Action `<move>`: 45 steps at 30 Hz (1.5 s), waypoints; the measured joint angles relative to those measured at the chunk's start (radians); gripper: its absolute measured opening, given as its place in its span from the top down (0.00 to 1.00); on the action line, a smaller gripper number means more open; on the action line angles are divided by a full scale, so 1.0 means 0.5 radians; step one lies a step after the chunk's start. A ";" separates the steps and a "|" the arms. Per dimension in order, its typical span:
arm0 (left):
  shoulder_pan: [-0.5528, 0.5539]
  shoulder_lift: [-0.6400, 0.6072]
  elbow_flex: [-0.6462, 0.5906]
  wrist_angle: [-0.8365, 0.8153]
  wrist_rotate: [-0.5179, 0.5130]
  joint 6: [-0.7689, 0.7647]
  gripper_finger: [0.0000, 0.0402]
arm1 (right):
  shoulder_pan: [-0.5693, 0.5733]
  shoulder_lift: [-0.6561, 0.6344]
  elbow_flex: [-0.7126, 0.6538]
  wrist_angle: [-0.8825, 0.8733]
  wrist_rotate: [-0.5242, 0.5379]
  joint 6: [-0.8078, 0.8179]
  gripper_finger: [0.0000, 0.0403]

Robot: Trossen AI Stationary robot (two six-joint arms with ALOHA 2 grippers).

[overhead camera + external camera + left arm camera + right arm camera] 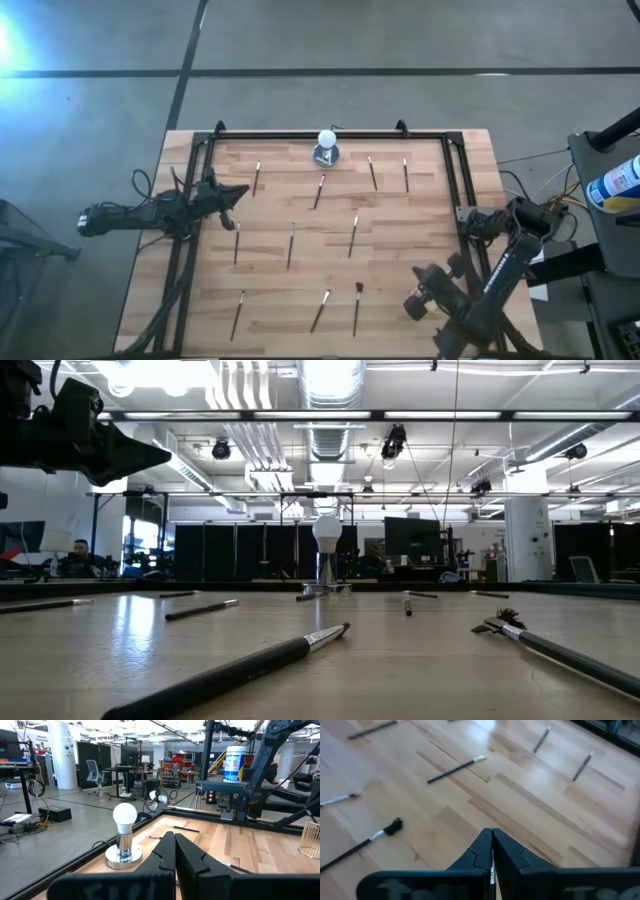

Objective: Pick & Place Makeup Supplies
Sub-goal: Put the silver makeup brush into the gold makeup holder

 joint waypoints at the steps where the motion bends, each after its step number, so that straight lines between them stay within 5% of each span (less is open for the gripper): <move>1: -0.001 0.000 0.000 0.000 0.000 0.000 1.00 | 0.015 0.000 -0.017 0.001 0.022 0.019 0.98; 12: 0.000 0.000 0.000 0.002 0.000 0.000 1.00 | 0.026 -0.002 0.001 0.012 -0.023 -0.092 0.97; 24: 0.000 0.000 0.000 0.004 0.001 0.000 1.00 | 0.026 -0.005 0.097 0.006 -0.330 -0.167 0.80; 29: 0.000 0.000 0.000 0.005 0.001 0.000 1.00 | 0.025 -0.019 0.205 0.011 -0.206 -0.367 0.85; 36: 0.000 0.000 0.000 0.006 0.001 -0.002 1.00 | -0.075 -0.091 0.147 0.499 0.310 -1.220 0.98; 45: -0.001 -0.001 0.000 0.007 0.002 -0.057 1.00 | -0.566 -0.347 -0.369 1.690 0.133 -2.601 0.98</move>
